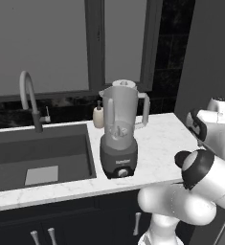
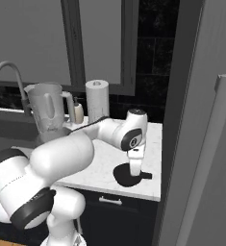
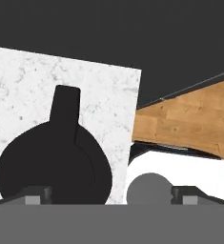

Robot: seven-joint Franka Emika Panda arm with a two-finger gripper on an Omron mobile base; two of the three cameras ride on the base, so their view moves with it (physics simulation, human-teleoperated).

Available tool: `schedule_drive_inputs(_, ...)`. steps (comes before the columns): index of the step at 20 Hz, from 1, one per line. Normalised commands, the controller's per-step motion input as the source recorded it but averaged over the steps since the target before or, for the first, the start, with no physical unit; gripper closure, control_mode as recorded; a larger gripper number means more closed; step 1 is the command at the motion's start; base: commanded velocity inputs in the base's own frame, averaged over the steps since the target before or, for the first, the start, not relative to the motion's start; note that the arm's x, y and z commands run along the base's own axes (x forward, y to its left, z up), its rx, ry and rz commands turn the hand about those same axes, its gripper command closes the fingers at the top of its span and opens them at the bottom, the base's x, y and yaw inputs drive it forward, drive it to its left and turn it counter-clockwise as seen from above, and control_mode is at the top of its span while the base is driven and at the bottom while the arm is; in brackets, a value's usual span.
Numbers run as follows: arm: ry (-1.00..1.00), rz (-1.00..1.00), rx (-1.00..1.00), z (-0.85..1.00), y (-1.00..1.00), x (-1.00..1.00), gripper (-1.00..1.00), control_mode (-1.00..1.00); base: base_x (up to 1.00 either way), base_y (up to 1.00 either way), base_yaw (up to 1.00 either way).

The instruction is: Close the lid blender by securely placing the lid on top.

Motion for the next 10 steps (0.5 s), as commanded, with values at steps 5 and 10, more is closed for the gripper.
schedule_drive_inputs(5,-0.10,-0.15,-0.02,-0.45,-0.20,0.02,-1.00,-1.00,0.00,0.00,0.00)
schedule_drive_inputs(10,-0.10,-0.05,0.00,-0.23,-0.23,0.02,-1.00,-1.00,0.00,0.00,0.00)
